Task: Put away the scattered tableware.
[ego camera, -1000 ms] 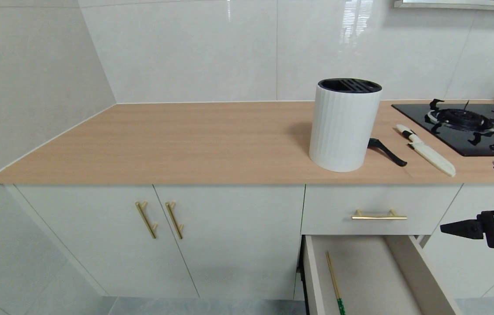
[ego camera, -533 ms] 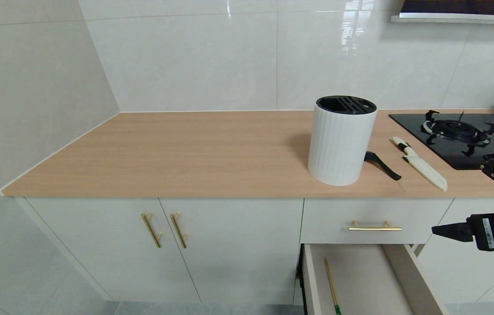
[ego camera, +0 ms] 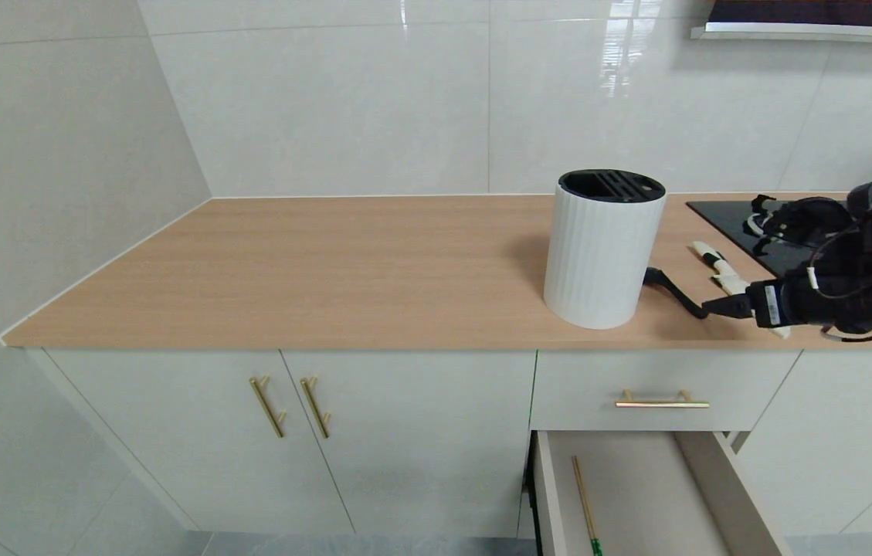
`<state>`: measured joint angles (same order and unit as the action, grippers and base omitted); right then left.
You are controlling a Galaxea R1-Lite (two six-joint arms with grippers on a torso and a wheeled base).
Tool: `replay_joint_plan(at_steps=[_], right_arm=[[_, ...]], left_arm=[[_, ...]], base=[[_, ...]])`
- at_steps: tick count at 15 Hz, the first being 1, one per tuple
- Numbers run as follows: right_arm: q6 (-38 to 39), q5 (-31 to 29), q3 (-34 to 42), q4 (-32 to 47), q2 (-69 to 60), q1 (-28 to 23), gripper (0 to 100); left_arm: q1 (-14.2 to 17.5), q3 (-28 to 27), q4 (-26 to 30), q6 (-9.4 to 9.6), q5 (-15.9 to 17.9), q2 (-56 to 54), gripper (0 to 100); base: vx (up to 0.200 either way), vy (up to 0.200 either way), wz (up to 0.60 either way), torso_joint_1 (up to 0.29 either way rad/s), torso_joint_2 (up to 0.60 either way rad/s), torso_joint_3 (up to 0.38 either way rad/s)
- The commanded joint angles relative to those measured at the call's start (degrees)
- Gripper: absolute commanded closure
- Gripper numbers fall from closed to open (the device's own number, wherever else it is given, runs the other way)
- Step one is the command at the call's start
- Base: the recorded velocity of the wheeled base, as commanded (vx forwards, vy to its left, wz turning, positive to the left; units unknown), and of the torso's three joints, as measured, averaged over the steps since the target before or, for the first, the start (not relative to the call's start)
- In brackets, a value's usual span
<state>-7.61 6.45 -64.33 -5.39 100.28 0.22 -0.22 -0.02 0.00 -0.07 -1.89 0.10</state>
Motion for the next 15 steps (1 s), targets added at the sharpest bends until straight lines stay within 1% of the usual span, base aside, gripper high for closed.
replay_joint_plan(at_steps=[1, 3, 5, 10, 15], right_arm=[[-1.62, 1.55, -12.66, -0.41, 14.86, -1.1, 0], [-1.36, 4.01, -16.88, -0.41, 18.55, -1.19, 0], [-1.27, 4.71, -17.23, -0.94, 20.13, -1.19, 0], [-1.27, 4.54, -17.41, -6.3, 23.12, -1.19, 0], [-1.27, 4.45, -17.41, -6.3, 23.56, -1.19, 0]], left_arm=[[-0.04, 0.02, 0.0, -0.01, -0.04, 0.08, 0], [-0.04, 0.02, 0.0, -0.01, -0.04, -0.01, 0], [0.04, 0.02, 0.0, -0.01, -0.04, 0.08, 0], [0.04, 0.02, 0.0, -0.01, -0.04, 0.08, 0], [0.04, -0.06, 0.0, -0.01, -0.04, 0.08, 0]], base=[[0.0, 0.0, 0.0, 0.0, 0.0, 0.0], [0.0, 0.0, 0.0, 0.0, 0.0, 0.0], [0.0, 0.0, 0.0, 0.0, 0.0, 0.0], [0.0, 0.0, 0.0, 0.0, 0.0, 0.0], [0.0, 0.0, 0.0, 0.0, 0.0, 0.0]])
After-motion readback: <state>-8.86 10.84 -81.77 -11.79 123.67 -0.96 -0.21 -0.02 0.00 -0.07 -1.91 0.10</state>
